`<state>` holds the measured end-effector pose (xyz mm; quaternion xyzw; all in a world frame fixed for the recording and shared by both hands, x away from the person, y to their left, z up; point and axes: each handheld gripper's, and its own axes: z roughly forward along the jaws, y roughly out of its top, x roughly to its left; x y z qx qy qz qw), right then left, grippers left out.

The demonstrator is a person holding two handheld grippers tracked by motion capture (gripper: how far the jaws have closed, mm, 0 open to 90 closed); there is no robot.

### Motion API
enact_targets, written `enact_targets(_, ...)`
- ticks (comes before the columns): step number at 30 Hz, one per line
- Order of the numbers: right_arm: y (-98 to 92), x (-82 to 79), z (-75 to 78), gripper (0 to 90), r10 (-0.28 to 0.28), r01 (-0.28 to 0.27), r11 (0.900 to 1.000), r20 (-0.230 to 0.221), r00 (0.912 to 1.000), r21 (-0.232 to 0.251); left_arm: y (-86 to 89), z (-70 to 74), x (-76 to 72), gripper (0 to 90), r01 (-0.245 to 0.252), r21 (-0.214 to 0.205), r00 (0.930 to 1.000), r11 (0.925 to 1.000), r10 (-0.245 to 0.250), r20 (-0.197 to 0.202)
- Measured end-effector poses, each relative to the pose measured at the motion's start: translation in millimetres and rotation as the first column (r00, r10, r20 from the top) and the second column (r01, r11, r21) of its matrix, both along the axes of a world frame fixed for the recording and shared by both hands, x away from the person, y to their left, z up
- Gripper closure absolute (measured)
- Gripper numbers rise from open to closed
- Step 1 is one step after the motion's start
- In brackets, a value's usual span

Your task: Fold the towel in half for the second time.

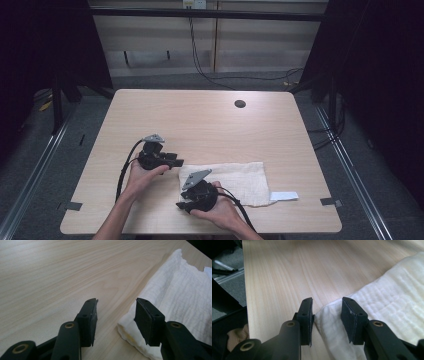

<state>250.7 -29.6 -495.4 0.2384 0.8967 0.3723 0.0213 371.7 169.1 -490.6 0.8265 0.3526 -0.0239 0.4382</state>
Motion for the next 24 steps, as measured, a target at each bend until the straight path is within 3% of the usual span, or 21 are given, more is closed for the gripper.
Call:
enact_targets(3, 0.4, -1.9, 0.0, 62.9, -0.005, 0.005, 1.0000, 0.008, 1.0000, -0.006, 1.3, -0.2, -1.6, 51.8, -0.003, -0.011, 1.0000, 0.9999, 0.003, -0.007)
enact_targets(11, 4.7, -7.2, 0.4, 68.7, 0.028, -0.022, 0.9975, 0.102, 0.9944, -0.067, 2.6, -1.6, -3.0, 51.3, 0.003, 0.022, 1.0000, 0.9998, -0.003, -0.001)
enact_targets(18, 1.0, -3.8, 1.3, 80.8, 0.020, -0.013, 0.9973, 0.092, 0.9956, -0.073, 3.2, -2.5, -3.5, 50.6, 0.006, 0.038, 1.0000, 0.9992, -0.006, -0.005)
enact_targets(24, -8.2, 0.0, -0.8, 84.3, -0.003, 0.003, 0.9998, 0.030, 0.9995, -0.022, -2.9, -6.0, -5.5, 49.7, 0.030, 0.047, 0.9994, 0.9984, -0.029, -0.021)
